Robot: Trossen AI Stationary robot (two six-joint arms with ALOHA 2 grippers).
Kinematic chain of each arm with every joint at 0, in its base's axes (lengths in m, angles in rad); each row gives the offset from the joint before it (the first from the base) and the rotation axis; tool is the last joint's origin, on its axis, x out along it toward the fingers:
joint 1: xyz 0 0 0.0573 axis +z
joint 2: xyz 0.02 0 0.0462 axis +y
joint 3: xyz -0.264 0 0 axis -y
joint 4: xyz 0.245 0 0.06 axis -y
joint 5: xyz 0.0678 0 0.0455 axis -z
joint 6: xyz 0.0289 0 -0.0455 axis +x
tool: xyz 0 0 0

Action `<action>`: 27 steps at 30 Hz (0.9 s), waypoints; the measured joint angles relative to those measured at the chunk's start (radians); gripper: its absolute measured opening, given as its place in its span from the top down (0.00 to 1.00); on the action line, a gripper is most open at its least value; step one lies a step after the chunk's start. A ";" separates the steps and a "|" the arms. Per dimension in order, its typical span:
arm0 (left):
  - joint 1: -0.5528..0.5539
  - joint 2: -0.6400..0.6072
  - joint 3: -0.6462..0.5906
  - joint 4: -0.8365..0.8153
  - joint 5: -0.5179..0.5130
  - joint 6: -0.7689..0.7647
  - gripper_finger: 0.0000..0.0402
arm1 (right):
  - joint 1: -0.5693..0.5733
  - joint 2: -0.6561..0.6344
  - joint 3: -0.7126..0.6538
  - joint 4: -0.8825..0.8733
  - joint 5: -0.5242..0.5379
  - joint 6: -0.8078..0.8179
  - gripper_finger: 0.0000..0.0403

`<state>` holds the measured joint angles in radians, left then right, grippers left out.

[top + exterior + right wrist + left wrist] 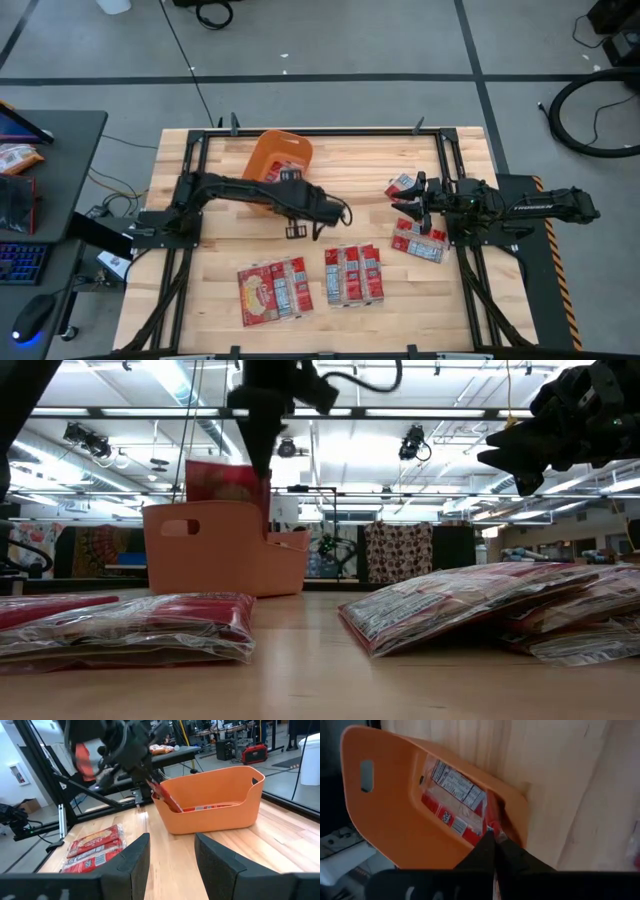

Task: Sort popcorn bags into baskets
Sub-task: Stack the popcorn pack on top of the other popcorn into the orange bin

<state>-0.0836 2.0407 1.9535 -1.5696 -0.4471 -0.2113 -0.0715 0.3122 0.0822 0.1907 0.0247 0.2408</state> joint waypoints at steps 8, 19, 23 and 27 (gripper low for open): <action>0.054 -0.057 -0.006 -0.002 0.066 0.237 0.99 | 0.000 0.000 0.000 -0.005 0.000 0.001 0.60; 0.153 -0.058 -0.011 -0.001 0.192 0.568 0.99 | 0.000 0.000 0.000 -0.006 -0.018 0.001 0.60; 0.209 -0.058 -0.012 -0.001 0.266 0.689 0.99 | 0.000 0.000 0.000 -0.005 -0.018 0.001 0.60; 0.248 -0.058 -0.012 -0.001 0.280 0.789 1.00 | 0.000 0.000 0.000 -0.005 -0.018 0.000 0.60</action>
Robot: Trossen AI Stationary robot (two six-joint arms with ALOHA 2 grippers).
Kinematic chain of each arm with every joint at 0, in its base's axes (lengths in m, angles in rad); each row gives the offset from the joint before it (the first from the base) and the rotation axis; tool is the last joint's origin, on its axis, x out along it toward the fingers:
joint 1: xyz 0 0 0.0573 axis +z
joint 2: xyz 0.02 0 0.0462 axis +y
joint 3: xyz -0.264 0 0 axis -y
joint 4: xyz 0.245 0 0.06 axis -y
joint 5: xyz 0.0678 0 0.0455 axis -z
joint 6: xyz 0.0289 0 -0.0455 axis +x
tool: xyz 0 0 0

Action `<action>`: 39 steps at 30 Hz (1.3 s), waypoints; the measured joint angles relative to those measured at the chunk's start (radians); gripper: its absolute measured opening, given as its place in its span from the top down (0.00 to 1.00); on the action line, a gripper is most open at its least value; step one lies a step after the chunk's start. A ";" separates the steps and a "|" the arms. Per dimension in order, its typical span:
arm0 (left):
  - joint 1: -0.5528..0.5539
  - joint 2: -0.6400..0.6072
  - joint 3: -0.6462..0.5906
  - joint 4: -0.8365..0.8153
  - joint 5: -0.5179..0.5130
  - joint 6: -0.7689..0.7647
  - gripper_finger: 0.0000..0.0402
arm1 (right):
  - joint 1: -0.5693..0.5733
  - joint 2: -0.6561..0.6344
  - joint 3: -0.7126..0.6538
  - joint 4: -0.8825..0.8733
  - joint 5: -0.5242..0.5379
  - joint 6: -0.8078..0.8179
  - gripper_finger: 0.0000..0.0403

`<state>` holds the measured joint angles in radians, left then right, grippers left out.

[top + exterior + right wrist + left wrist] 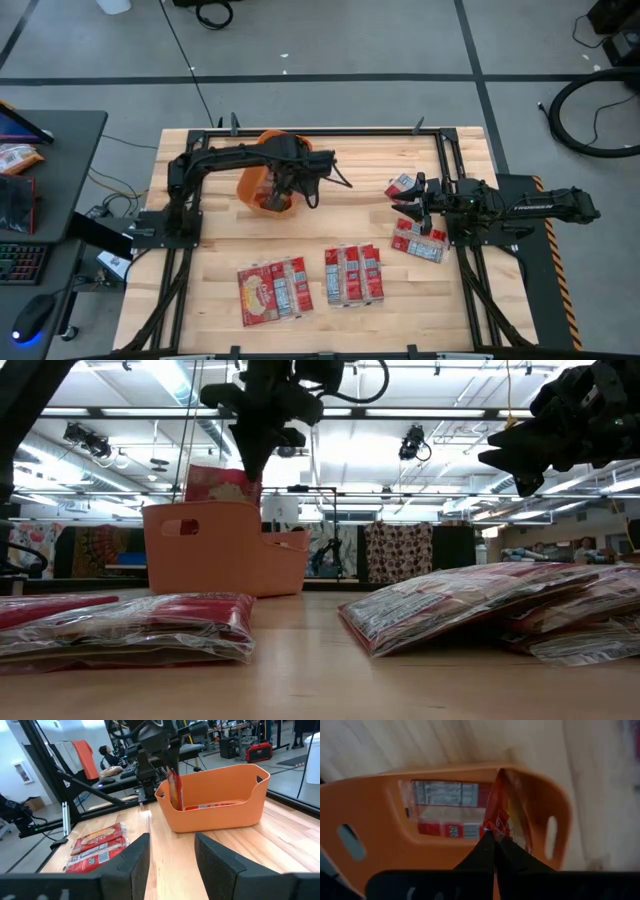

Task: Sort popcorn bags into baskets
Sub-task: Stack the popcorn pack on top of the other popcorn into the orange bin

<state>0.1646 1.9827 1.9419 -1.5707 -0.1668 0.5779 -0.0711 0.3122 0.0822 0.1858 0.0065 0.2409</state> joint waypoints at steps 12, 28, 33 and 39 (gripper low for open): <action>0.094 0.032 -0.019 0.028 -0.015 0.082 0.95 | 0.000 0.000 0.000 0.007 0.000 -0.005 0.60; 0.088 0.045 -0.177 0.263 -0.254 0.057 0.75 | 0.000 0.002 0.000 0.002 0.000 -0.016 0.60; 0.051 0.044 -0.130 0.258 -0.265 -0.101 0.69 | 0.000 0.002 0.000 0.000 0.001 -0.016 0.60; -0.036 0.040 -0.055 0.409 -0.073 -0.474 0.70 | 0.000 0.002 0.000 0.004 0.003 -0.024 0.60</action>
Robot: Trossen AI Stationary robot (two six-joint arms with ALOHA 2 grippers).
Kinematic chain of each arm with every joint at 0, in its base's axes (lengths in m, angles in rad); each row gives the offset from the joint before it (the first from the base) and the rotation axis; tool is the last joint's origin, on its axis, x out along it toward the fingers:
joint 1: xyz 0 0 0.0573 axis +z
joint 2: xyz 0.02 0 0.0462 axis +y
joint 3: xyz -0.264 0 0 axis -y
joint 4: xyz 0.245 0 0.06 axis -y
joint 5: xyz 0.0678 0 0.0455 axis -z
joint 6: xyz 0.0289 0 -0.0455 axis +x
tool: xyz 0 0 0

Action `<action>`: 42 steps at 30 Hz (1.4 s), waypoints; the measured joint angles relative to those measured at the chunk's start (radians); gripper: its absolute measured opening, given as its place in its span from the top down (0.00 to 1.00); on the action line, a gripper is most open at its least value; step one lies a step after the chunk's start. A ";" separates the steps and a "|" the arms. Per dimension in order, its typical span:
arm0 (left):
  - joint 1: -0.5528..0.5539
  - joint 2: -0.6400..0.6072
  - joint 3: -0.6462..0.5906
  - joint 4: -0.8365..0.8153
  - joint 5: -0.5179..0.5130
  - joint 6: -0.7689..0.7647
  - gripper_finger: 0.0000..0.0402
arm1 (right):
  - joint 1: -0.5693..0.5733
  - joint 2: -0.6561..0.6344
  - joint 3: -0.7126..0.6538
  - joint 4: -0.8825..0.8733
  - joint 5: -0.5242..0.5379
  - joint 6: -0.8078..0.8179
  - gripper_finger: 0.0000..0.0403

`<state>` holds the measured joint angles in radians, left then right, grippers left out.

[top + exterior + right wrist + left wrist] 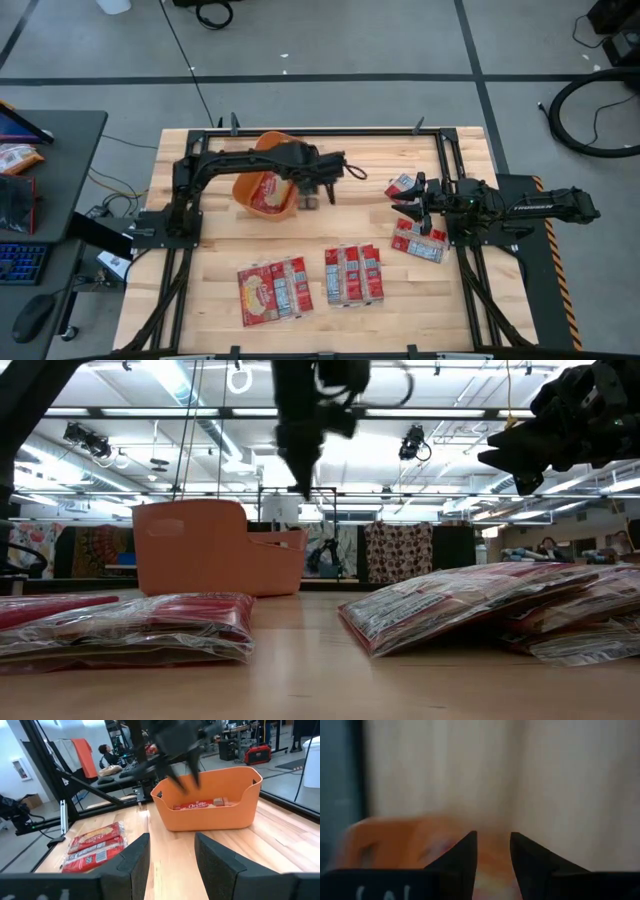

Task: Sort popcorn bags into baskets
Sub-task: Stack the popcorn pack on top of the other popcorn into the orange bin

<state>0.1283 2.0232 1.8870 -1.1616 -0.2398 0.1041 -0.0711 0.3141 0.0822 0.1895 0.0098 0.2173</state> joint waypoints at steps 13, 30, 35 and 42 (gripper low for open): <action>-0.292 0.130 -0.002 0.287 0.047 -0.351 0.69 | 0.000 0.000 0.000 0.000 -0.001 0.003 0.60; -0.585 0.273 -0.001 0.640 -0.177 -0.278 0.35 | 0.000 0.000 0.000 -0.006 0.000 -0.007 0.60; -0.646 0.287 0.002 0.741 -0.260 -0.334 0.35 | 0.000 0.000 0.000 -0.005 0.022 -0.008 0.60; -0.705 0.331 -0.002 0.797 -0.343 -0.381 0.35 | 0.000 0.008 0.000 -0.002 0.024 -0.007 0.60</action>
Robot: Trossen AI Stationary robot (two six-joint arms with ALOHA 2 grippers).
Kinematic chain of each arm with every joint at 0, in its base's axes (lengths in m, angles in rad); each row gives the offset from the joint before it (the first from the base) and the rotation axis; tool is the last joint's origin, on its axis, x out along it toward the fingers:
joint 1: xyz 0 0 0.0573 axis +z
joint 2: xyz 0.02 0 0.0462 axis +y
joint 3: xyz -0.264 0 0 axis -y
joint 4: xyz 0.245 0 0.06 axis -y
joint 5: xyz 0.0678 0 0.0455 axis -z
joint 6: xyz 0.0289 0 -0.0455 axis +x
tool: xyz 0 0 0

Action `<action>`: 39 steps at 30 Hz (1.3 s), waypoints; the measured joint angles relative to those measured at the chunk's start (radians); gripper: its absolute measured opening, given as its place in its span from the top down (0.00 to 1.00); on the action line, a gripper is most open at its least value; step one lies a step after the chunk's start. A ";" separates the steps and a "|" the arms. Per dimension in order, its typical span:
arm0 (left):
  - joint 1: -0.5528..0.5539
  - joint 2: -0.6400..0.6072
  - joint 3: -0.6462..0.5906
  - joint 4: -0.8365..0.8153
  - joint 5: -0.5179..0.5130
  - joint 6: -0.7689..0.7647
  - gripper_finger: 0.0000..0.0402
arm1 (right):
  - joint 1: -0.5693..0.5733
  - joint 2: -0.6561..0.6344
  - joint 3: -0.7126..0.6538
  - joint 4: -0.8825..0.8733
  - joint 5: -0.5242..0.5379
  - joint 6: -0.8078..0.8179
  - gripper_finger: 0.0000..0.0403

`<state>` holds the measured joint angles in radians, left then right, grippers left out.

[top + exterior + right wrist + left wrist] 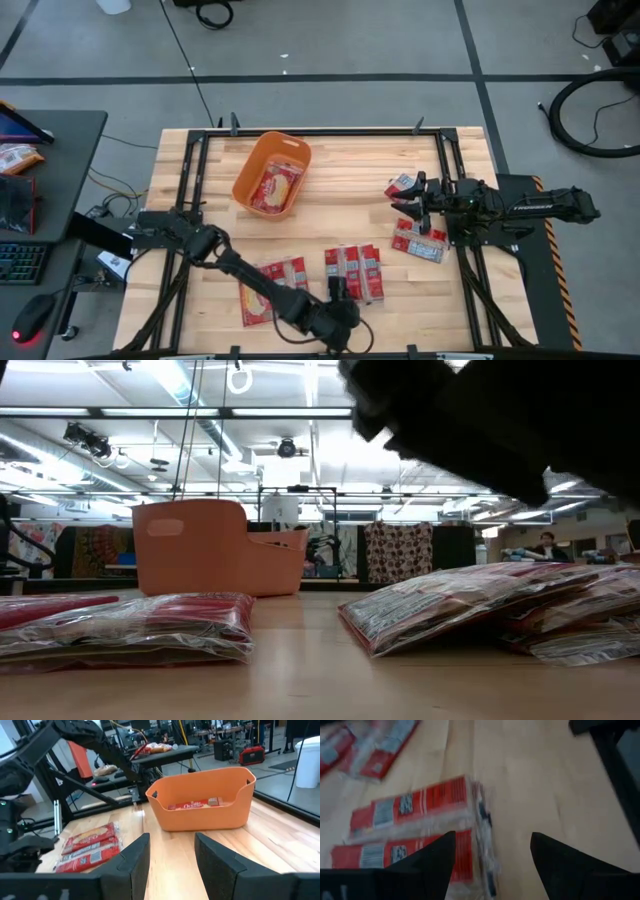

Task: Sort popcorn bags into baskets
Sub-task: Stack the popcorn pack on top of the other popcorn into the orange bin

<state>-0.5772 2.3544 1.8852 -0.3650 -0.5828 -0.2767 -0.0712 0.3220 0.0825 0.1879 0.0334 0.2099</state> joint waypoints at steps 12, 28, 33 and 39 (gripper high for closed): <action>-0.022 0.041 -0.001 -0.069 -0.127 0.052 0.35 | 0.000 0.002 0.000 -0.002 0.000 0.000 0.60; 0.003 0.067 0.001 -0.202 -0.075 -0.057 0.44 | 0.000 0.005 0.000 -0.002 0.000 0.000 0.60; 0.003 0.067 0.001 -0.212 -0.075 -0.054 0.55 | 0.000 0.005 0.000 -0.002 0.000 0.000 0.60; 0.002 0.066 0.001 -0.218 -0.071 -0.108 0.73 | 0.000 0.005 0.000 -0.002 0.000 0.000 0.60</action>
<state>-0.5747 2.4206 1.8863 -0.5826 -0.6535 -0.3848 -0.0715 0.3271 0.0822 0.1856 0.0330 0.2100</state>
